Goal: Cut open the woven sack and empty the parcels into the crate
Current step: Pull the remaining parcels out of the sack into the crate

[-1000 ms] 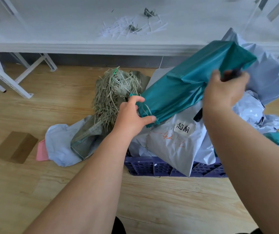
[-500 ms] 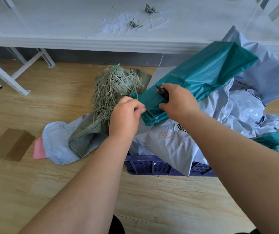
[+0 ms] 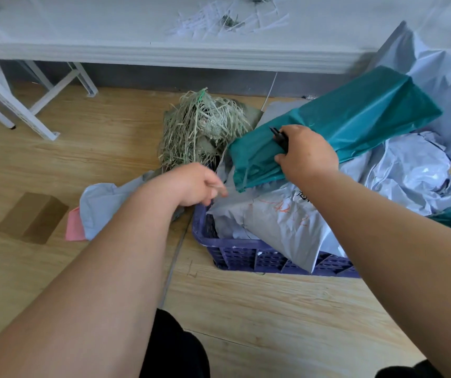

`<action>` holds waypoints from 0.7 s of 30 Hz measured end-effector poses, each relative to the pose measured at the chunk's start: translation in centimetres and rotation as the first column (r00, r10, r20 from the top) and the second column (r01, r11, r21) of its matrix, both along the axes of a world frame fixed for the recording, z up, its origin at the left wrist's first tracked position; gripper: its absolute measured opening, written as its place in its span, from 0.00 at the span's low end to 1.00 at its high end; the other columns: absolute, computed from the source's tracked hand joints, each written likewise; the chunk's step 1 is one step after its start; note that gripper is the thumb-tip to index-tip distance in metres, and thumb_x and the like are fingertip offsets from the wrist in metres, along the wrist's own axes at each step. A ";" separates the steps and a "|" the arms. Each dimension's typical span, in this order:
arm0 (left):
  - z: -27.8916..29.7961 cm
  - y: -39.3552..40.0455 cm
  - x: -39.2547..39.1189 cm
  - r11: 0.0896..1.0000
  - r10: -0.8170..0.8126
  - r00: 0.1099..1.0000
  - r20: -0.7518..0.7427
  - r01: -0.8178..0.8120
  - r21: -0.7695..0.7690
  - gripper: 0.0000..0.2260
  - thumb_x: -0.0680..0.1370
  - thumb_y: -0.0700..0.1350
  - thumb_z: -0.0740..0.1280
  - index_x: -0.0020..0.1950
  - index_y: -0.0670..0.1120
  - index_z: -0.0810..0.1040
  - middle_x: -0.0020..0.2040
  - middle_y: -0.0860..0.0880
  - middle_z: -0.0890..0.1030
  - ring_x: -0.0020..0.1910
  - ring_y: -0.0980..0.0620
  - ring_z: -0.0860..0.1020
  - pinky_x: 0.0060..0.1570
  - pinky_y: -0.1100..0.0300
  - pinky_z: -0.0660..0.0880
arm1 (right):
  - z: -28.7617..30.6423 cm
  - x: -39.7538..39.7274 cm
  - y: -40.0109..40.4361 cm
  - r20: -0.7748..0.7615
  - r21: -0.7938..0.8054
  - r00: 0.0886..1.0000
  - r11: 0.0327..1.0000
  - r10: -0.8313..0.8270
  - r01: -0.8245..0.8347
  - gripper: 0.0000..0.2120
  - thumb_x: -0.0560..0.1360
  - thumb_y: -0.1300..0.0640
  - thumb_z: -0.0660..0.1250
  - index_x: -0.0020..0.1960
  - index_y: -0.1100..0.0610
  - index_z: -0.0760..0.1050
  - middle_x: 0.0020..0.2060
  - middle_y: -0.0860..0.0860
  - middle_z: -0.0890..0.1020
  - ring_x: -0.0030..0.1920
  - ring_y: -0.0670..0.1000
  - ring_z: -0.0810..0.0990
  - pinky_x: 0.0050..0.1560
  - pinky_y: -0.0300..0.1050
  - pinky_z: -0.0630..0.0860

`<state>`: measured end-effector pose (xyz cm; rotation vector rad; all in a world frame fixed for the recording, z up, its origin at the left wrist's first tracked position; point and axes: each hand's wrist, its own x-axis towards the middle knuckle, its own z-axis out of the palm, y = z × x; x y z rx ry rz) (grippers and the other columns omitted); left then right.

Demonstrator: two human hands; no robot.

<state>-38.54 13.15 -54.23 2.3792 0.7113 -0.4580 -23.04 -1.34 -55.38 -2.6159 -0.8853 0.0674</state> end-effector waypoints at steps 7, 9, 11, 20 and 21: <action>-1.8 -3.0 1.3 0.998 -0.023 0.978 0.208 0.010 0.067 0.12 0.79 0.42 0.63 0.46 0.58 0.83 0.42 0.57 0.82 0.34 0.61 0.76 0.33 0.65 0.71 | 0.8 -0.9 0.3 -0.062 0.141 0.976 0.970 0.210 -0.200 0.19 0.68 0.55 0.75 0.57 0.55 0.76 0.59 0.51 0.75 0.55 0.55 0.77 0.54 0.50 0.75; -2.3 -2.9 1.0 0.999 -0.012 0.972 0.234 0.001 0.047 0.13 0.79 0.41 0.62 0.47 0.57 0.83 0.40 0.58 0.82 0.33 0.61 0.75 0.31 0.67 0.68 | 1.0 -1.6 0.5 -0.111 0.129 0.936 0.938 0.335 -0.321 0.20 0.68 0.61 0.73 0.59 0.51 0.78 0.60 0.51 0.74 0.57 0.54 0.76 0.59 0.49 0.74; -2.3 -3.1 0.7 1.000 0.020 0.961 0.277 -0.020 -0.002 0.14 0.79 0.40 0.62 0.46 0.58 0.82 0.41 0.56 0.83 0.36 0.53 0.78 0.34 0.62 0.72 | 0.6 -2.3 0.7 -0.158 0.039 0.896 0.910 0.414 -0.413 0.22 0.69 0.65 0.69 0.60 0.49 0.78 0.60 0.53 0.71 0.56 0.54 0.76 0.60 0.50 0.74; -2.1 -2.1 -0.1 0.996 -0.027 0.986 0.163 0.041 -0.081 0.16 0.78 0.41 0.63 0.42 0.63 0.81 0.38 0.59 0.82 0.31 0.63 0.76 0.29 0.70 0.70 | -1.5 -2.4 2.3 0.033 -0.109 0.957 0.953 0.289 -0.284 0.08 0.76 0.56 0.66 0.55 0.54 0.78 0.53 0.54 0.72 0.48 0.59 0.78 0.42 0.50 0.76; -2.1 -2.1 0.0 0.996 -0.032 0.990 0.134 0.042 -0.075 0.15 0.78 0.41 0.63 0.42 0.61 0.82 0.38 0.59 0.82 0.32 0.63 0.76 0.30 0.69 0.69 | -1.6 -2.4 2.4 0.045 -0.102 0.961 0.958 0.274 -0.268 0.08 0.76 0.56 0.66 0.55 0.54 0.78 0.53 0.54 0.72 0.48 0.59 0.78 0.42 0.51 0.76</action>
